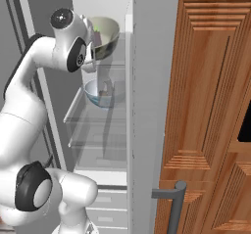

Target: Place the bowl with the eggplant and potato on the top shelf of the fridge. Place the bowl with the chicken drumstick and fish on the second highest shelf of the fridge.

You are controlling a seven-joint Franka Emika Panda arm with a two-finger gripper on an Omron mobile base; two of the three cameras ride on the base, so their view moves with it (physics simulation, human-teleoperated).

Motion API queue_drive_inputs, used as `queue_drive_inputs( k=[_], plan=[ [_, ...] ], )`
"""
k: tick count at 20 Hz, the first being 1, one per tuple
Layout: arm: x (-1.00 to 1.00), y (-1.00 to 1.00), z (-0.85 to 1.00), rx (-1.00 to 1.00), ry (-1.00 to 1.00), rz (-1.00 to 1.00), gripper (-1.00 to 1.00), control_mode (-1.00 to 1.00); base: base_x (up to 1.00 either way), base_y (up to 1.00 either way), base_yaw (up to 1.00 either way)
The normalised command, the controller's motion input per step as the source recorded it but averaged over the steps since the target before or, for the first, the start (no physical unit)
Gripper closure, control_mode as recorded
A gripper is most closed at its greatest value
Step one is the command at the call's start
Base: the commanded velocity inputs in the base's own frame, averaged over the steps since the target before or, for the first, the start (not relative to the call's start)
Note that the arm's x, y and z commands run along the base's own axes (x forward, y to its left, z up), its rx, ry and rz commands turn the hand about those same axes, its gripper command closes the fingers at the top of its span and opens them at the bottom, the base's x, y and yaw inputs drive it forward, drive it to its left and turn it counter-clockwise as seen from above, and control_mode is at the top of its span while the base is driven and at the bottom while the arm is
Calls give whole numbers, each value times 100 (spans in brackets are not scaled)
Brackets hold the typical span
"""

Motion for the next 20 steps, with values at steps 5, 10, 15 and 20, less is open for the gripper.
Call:
queue_drive_inputs(
  k=[5,10,15,20],
  plan=[
    [77,0,0,0,0,0,-100,-100,0,0,0],
    [-39,1,0,0,-5,-2,-100,-100,0,0,0],
    [-100,11,1,0,-33,0,-100,-100,0,0,0],
    [-100,19,0,0,-38,0,-100,-100,0,0,0]
  ],
)
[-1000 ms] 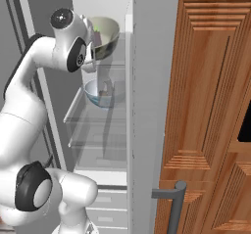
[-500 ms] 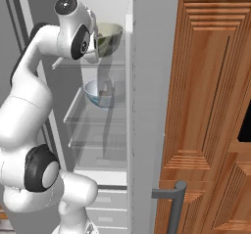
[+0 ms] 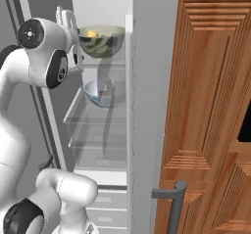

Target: Place the bowl with the eggplant and potato on the top shelf of the fridge. Place the bowl with the chicken drumstick and fish on the second highest shelf of the fridge.

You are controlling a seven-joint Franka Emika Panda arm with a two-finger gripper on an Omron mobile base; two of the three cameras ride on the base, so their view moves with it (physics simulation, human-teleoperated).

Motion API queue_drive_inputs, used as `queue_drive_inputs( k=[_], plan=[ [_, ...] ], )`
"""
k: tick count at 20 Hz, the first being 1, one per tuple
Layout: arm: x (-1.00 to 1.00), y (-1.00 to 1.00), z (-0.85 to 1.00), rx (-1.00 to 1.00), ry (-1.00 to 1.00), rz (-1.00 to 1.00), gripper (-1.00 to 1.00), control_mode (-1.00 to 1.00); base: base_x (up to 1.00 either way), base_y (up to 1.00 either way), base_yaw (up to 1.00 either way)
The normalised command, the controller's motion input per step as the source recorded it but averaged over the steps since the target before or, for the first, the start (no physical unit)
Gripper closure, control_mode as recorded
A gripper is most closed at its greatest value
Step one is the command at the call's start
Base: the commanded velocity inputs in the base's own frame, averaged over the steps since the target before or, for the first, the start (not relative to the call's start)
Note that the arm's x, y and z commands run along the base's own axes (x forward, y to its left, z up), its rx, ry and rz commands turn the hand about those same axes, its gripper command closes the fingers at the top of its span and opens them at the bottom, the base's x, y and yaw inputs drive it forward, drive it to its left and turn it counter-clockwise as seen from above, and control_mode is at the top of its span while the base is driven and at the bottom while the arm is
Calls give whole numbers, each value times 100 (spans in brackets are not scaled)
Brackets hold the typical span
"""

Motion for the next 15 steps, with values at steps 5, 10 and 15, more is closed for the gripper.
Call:
queue_drive_inputs(
  k=[5,10,15],
  plan=[
    [-100,37,0,0,-13,0,-100,-100,0,0,0],
    [-100,28,-21,-5,1,0,-100,-100,0,0,0],
    [-100,2,-81,-6,3,0,-100,-100,0,0,0]
  ],
)
